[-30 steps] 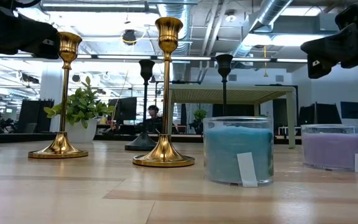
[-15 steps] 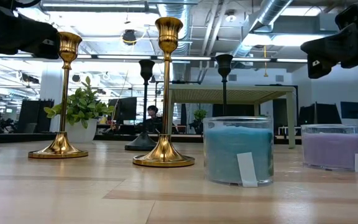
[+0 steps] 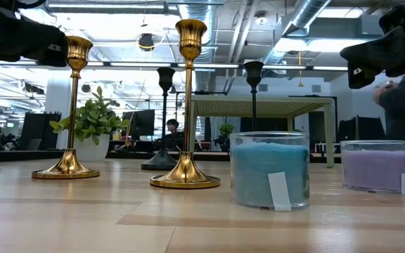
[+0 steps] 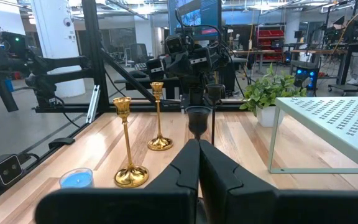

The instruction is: Pick & Place candle stick holders

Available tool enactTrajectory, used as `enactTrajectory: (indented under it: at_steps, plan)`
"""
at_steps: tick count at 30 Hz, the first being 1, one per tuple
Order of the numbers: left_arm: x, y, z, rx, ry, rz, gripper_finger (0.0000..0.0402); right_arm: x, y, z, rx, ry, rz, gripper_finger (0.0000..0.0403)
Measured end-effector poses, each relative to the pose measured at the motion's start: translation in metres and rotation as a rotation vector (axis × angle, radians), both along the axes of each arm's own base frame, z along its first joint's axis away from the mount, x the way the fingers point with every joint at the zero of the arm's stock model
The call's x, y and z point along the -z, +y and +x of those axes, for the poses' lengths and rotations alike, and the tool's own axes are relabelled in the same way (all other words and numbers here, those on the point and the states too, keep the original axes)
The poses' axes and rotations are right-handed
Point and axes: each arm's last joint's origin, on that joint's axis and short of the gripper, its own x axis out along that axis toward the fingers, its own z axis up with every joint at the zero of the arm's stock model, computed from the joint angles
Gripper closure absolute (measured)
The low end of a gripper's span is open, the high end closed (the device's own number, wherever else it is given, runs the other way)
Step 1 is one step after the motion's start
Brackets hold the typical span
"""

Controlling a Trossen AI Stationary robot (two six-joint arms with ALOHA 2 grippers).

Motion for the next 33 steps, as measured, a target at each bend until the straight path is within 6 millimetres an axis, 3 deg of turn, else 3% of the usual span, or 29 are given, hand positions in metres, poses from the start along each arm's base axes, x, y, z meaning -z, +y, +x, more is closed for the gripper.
enactTrajectory:
  at_steps: [33]
  plan:
    - [-0.0024, 0.0002, -0.0004, 0.0, -0.022, -0.012, 0.0389, 0.0, 0.0, 0.0, 0.0, 0.0, 0.0, 0.0403]
